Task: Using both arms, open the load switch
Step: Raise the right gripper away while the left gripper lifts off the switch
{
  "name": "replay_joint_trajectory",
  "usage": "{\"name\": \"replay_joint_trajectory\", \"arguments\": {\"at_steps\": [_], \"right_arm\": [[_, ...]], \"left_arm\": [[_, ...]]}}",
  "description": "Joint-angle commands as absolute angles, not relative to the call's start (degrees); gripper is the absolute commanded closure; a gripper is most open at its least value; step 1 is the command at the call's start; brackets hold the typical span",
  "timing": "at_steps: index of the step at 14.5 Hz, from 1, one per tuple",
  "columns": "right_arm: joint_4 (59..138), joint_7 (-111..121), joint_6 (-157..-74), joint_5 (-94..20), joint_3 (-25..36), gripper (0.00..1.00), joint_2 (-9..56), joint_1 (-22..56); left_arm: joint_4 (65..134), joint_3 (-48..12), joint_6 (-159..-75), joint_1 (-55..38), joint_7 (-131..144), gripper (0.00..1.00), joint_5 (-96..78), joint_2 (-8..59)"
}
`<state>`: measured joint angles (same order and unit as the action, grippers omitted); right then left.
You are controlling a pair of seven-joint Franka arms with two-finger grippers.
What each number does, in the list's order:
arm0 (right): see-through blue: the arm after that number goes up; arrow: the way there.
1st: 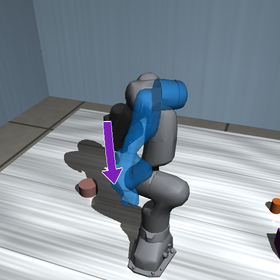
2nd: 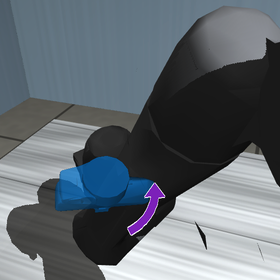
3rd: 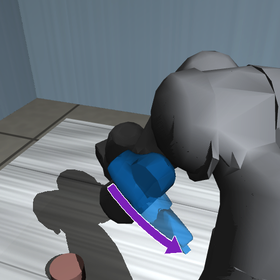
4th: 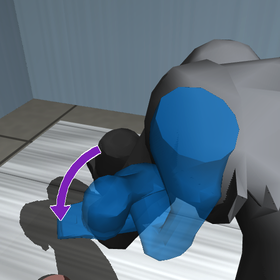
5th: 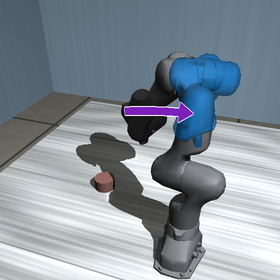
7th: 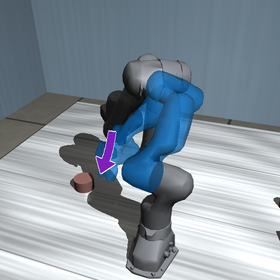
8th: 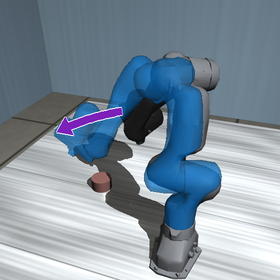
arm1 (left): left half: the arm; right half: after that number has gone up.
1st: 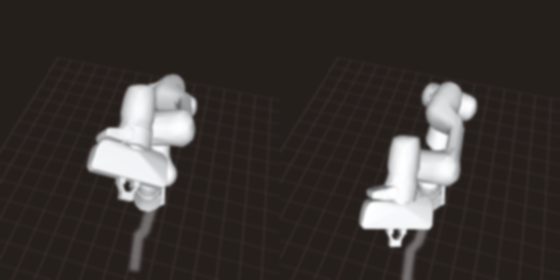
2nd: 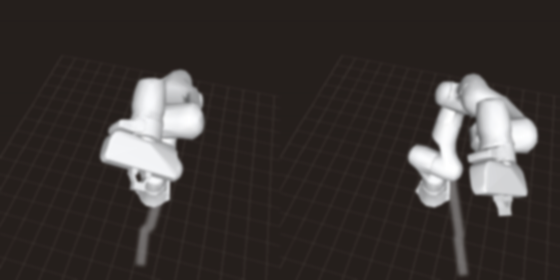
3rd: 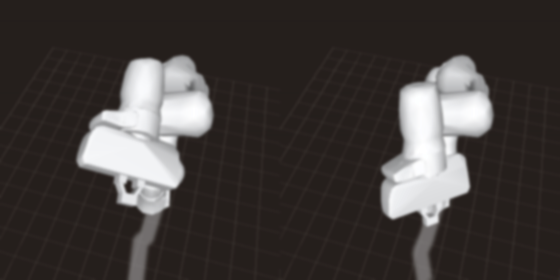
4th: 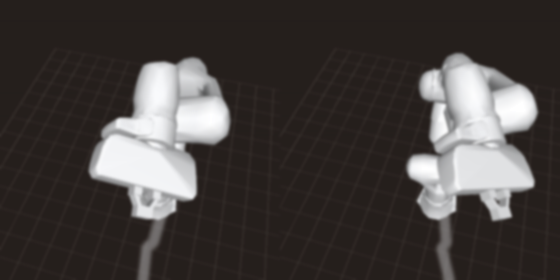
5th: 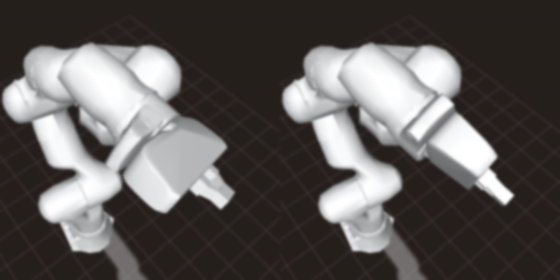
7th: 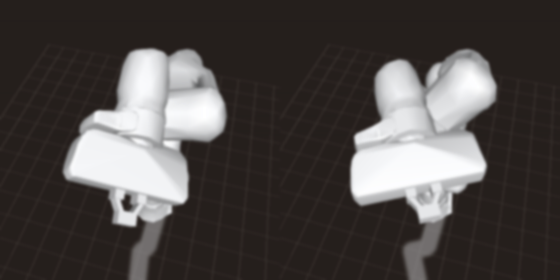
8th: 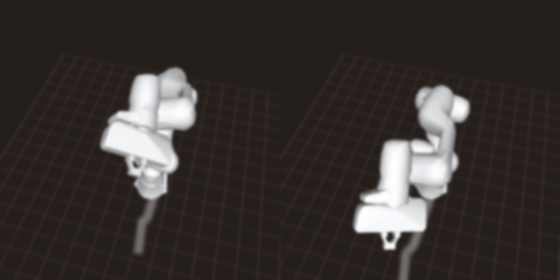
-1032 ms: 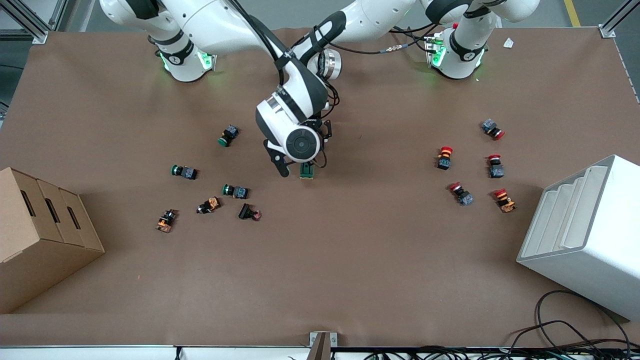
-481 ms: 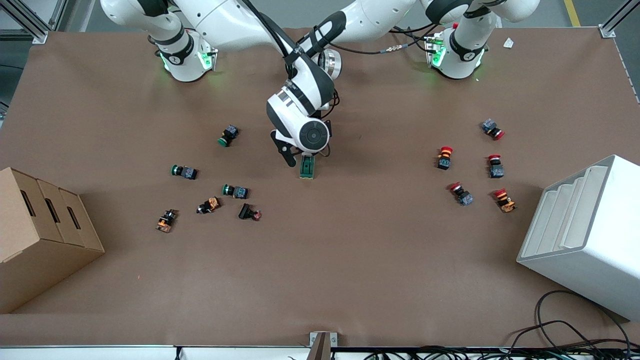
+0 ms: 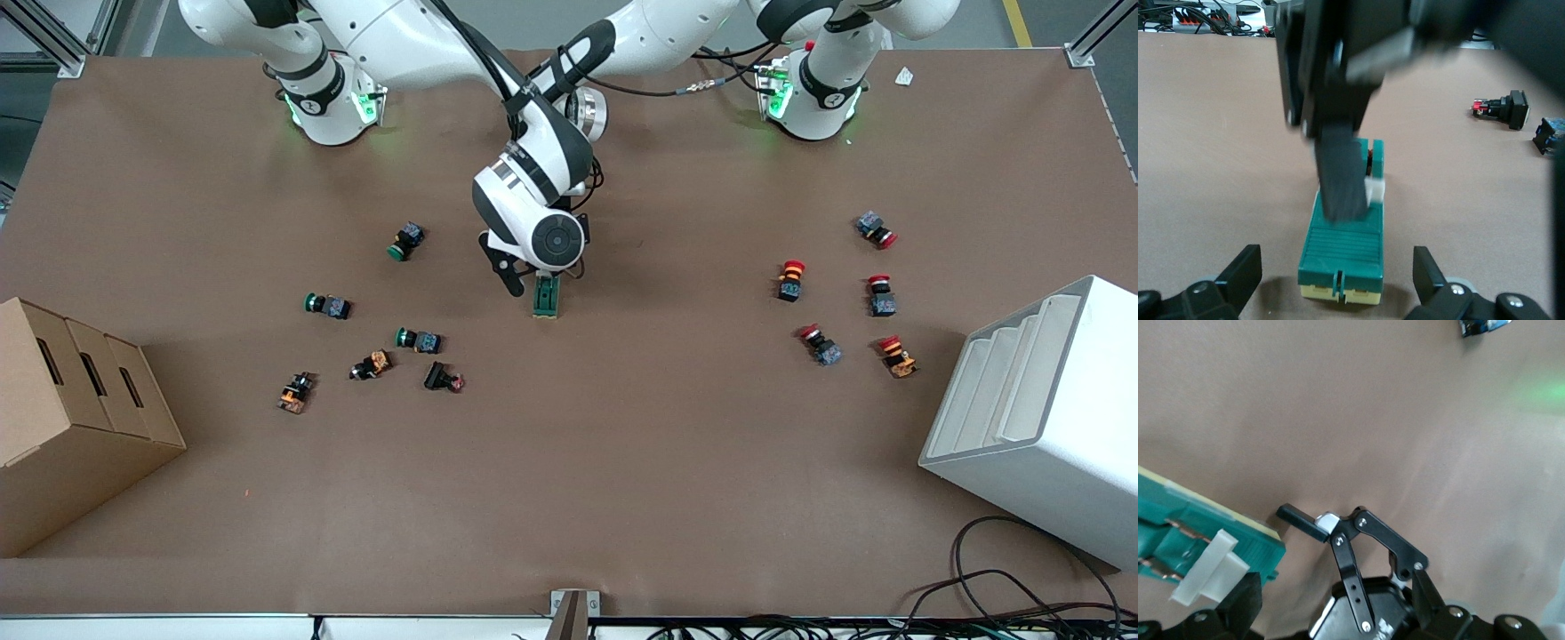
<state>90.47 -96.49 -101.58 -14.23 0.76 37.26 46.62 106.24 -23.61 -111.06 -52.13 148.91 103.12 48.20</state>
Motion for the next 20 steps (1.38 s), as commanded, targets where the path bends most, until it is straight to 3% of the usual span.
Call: {"name": "replay_joint_trajectory", "arguments": {"at_steps": [1, 9, 14, 20], "right_arm": [[91.23, -88.54, -99.68, -12.57, 1.05, 0.0, 30.25, 40.45], [96.5, -40.33, -98.96, -7.56, 1.14, 0.0, 17.51, 20.42], [96.33, -15.05, -98.09, -3.97, 1.06, 0.0, 13.02, 8.45], [96.33, -1.6, -96.6, 0.53, 1.23, 0.0, 7.21, 1.77]], "left_arm": [[105.82, -23.73, -110.57, -52.03, 149.24, 0.0, 102.39, 48.08], [103.72, -24.26, -110.57, -52.03, 143.09, 0.0, 94.14, 46.14], [99.77, -24.52, -110.57, -51.94, 137.48, 0.0, 85.99, 44.57], [93.96, -24.87, -110.57, -48.53, 117.2, 0.0, 64.37, 35.09]]}}
